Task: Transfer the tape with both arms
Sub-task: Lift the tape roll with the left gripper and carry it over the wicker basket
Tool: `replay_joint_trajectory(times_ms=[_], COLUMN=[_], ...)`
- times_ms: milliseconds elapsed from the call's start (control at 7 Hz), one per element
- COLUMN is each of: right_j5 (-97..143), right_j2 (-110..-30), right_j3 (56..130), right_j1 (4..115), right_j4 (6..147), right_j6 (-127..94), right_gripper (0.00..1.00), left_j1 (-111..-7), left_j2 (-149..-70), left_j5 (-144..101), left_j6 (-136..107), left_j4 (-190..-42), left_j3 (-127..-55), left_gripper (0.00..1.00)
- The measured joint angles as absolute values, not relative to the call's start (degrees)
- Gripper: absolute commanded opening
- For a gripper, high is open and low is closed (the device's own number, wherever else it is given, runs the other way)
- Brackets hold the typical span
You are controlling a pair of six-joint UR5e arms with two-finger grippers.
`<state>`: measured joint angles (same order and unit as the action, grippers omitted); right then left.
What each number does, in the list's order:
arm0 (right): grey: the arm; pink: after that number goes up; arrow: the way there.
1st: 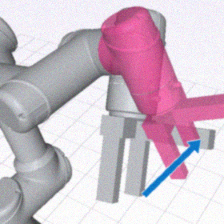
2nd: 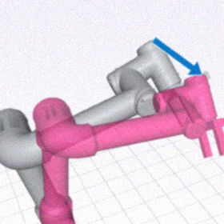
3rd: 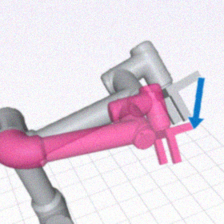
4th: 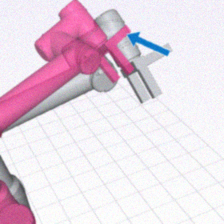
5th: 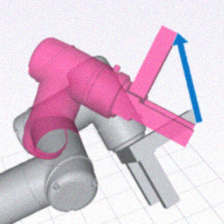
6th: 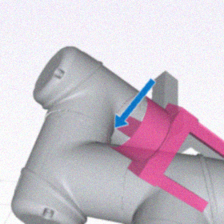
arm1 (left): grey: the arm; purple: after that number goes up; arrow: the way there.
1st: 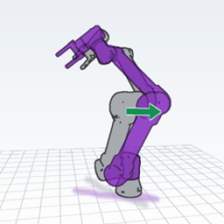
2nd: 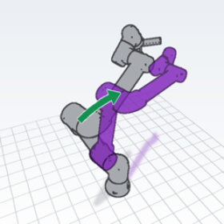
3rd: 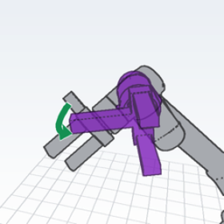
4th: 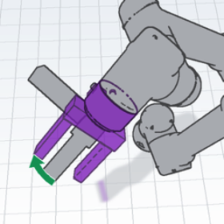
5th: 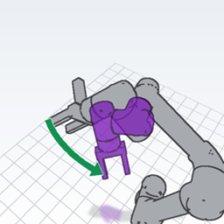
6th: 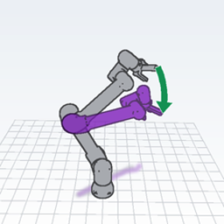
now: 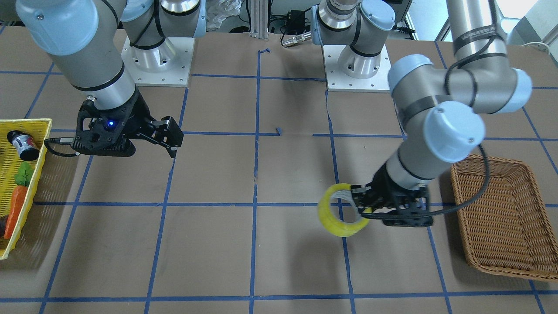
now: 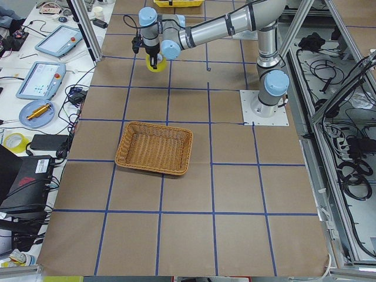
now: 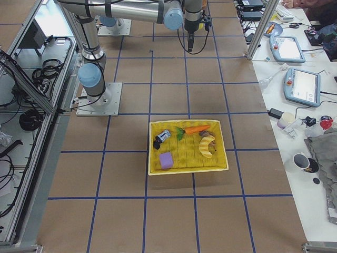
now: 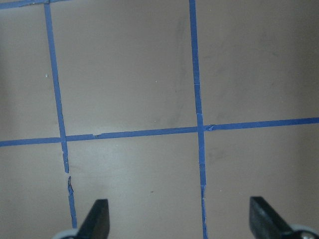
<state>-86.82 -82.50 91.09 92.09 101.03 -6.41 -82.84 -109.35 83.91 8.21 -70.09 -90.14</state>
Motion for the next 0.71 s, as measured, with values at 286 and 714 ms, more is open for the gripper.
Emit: replay_joint_trajectory(times_ms=[286, 714], right_j5=[-86.97, -87.05], right_j2=[-82.52, -82.53], right_j3=[91.14, 91.14], right_j1=[92.03, 92.02], right_j4=[101.3, 103.08], right_j6=[-6.61, -6.44], right_gripper=[1.0, 1.0], left_j1=[-71.15, -57.36], left_j2=[-108.87, -111.98], left_j5=[86.22, 86.91], left_j6=[26.64, 48.05], left_j4=[-71.48, -70.68], left_j3=[-89.59, -87.61], left_gripper=[0.01, 0.01])
